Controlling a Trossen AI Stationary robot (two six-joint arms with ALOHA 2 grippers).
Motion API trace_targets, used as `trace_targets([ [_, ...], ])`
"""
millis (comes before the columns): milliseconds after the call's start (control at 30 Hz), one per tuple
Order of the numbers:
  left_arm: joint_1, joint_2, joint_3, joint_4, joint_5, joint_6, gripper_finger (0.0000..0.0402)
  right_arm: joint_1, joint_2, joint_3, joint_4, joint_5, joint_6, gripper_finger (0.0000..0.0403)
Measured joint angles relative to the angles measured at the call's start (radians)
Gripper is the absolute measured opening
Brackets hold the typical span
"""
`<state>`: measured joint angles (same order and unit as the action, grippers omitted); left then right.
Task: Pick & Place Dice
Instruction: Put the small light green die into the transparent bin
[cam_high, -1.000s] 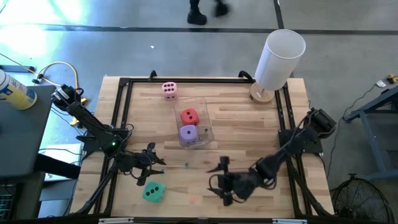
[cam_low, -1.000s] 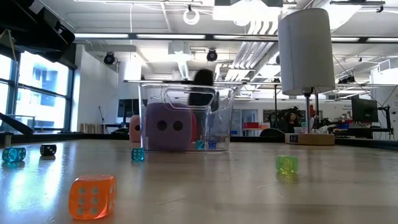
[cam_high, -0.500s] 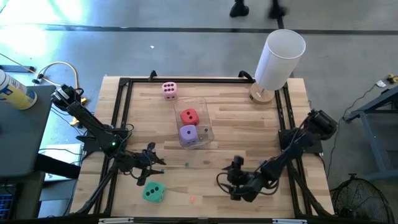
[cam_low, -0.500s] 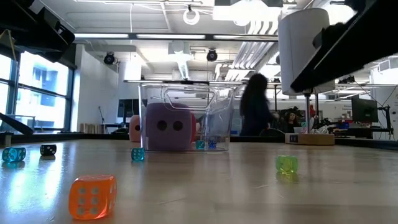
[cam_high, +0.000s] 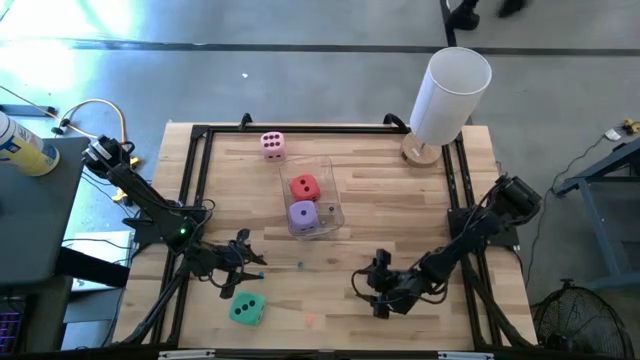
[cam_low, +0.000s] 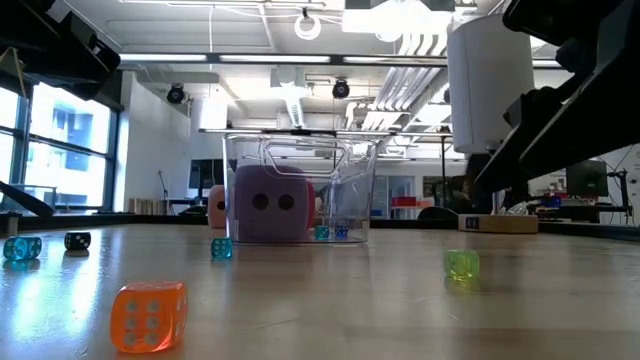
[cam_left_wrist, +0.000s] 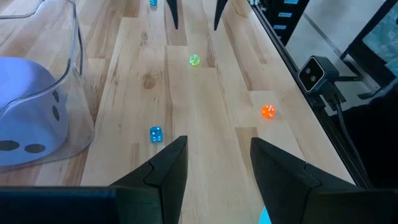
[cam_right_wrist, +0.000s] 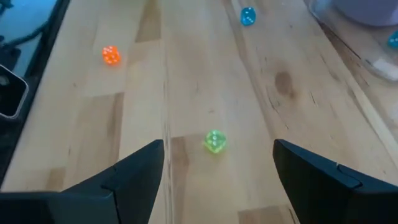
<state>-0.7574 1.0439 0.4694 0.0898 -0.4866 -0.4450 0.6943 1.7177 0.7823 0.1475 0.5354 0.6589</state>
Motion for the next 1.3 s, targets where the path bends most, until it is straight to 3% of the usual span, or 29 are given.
trace_targets([
  [333, 0.000, 0.000, 0.000, -0.001, 0.000, 0.000, 0.0168, -0.002, 0.117, 0.000, 0.063, -0.013, -0.001, 0.0293],
  [1300, 0.000, 0.000, -0.004, 0.000, -0.003, 0.011, 0.0168, -0.034, 0.231, 0.004, 0.163, -0.011, -0.050, 0.0292],
])
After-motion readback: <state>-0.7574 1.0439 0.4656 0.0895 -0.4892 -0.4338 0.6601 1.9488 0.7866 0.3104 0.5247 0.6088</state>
